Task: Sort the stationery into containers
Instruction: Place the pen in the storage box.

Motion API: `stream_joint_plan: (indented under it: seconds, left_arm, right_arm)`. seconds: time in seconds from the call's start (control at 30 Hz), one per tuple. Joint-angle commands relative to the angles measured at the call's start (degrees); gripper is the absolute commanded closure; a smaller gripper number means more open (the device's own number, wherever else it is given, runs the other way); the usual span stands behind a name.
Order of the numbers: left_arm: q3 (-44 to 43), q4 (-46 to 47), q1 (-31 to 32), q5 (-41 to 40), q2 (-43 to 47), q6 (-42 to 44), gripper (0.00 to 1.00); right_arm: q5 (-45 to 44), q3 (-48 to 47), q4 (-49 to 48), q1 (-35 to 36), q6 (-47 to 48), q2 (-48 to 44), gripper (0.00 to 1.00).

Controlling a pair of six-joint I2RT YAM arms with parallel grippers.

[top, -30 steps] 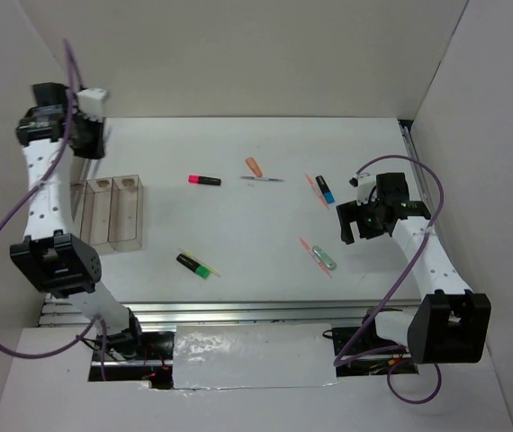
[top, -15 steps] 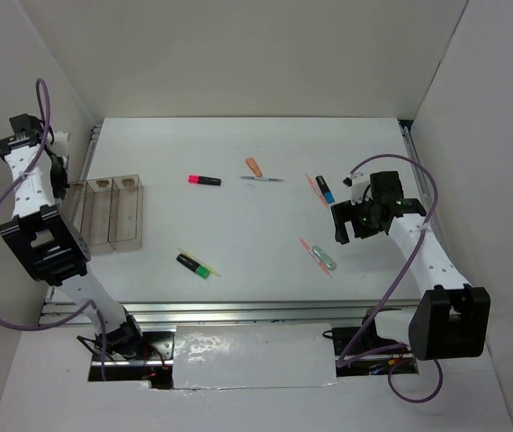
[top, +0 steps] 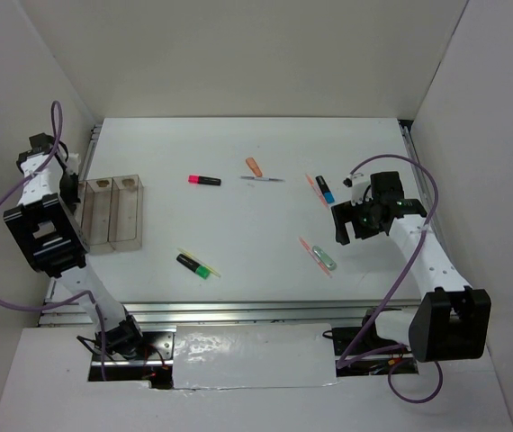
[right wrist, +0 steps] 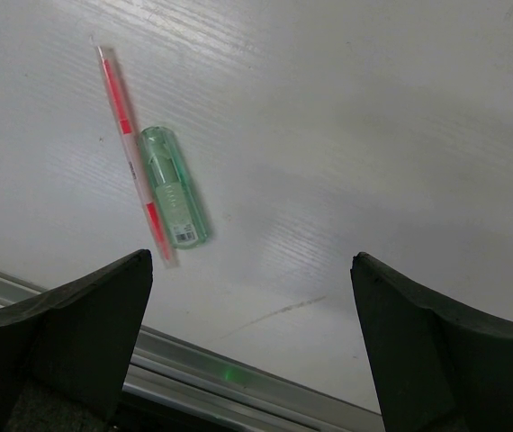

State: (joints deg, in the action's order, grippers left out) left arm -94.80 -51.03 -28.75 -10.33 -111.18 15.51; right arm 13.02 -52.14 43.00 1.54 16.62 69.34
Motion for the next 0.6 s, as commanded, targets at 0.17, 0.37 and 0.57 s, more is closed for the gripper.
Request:
stream_joint_plan:
  seconds: [0.17, 0.37, 0.57]
  left_arm:
    - [-0.1, 3.3, -0.3, -0.7, -1.8, -2.1, 0.62]
    - [-2.8, 1.9, -0.1, 6.1, 0.2, -0.3, 0.51]
    - [-2.8, -0.3, 5.5, 27.3, 14.5, 10.6, 0.56]
  right_arm:
    - [1.0, -1.5, 2.0, 0.8, 1.1, -1.6, 0.03]
    - [1.0, -1.6, 2.2, 1.0, 1.2, -1.8, 0.03]
    - [1.1, -1.6, 2.0, 1.2, 0.8, -1.7, 0.03]
